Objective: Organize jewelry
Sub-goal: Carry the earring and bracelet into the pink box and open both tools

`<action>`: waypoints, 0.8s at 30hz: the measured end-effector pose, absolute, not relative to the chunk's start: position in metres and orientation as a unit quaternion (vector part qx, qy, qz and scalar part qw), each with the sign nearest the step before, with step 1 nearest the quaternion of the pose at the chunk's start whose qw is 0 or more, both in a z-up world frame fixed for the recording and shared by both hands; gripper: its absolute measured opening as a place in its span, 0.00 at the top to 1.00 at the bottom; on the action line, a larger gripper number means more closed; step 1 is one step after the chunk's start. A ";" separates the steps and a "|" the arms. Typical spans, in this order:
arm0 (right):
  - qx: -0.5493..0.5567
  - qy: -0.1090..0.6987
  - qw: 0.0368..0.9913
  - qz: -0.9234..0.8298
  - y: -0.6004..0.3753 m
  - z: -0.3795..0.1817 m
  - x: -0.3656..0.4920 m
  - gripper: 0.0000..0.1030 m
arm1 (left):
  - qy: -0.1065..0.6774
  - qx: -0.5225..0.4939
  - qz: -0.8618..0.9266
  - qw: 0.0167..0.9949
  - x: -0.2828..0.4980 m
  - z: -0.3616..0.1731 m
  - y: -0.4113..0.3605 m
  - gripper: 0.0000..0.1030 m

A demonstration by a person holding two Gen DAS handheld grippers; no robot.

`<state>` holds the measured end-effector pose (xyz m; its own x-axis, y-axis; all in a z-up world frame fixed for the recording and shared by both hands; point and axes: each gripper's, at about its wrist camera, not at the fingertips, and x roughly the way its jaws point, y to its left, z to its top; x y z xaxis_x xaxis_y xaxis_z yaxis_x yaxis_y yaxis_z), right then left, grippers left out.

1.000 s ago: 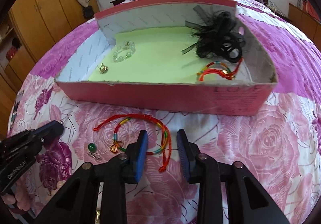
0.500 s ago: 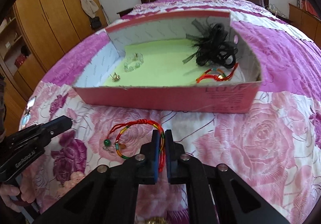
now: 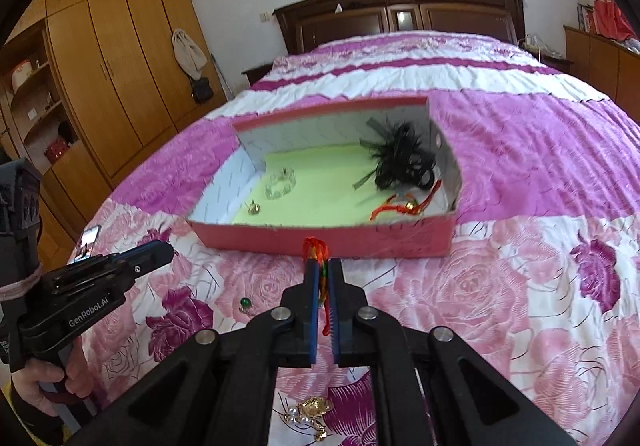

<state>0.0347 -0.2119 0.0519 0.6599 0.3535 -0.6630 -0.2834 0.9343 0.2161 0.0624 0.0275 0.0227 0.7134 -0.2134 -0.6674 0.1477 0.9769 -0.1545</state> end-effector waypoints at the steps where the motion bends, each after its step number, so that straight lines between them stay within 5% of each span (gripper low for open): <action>1: 0.048 0.367 0.913 0.173 -0.213 0.054 0.034 0.94 | 0.361 -0.044 -0.100 0.926 0.062 0.025 0.026 0.99; 24: 0.041 0.222 0.964 0.141 -0.217 0.098 0.045 0.94 | 0.231 -0.041 -0.096 0.967 0.097 0.064 0.013 0.99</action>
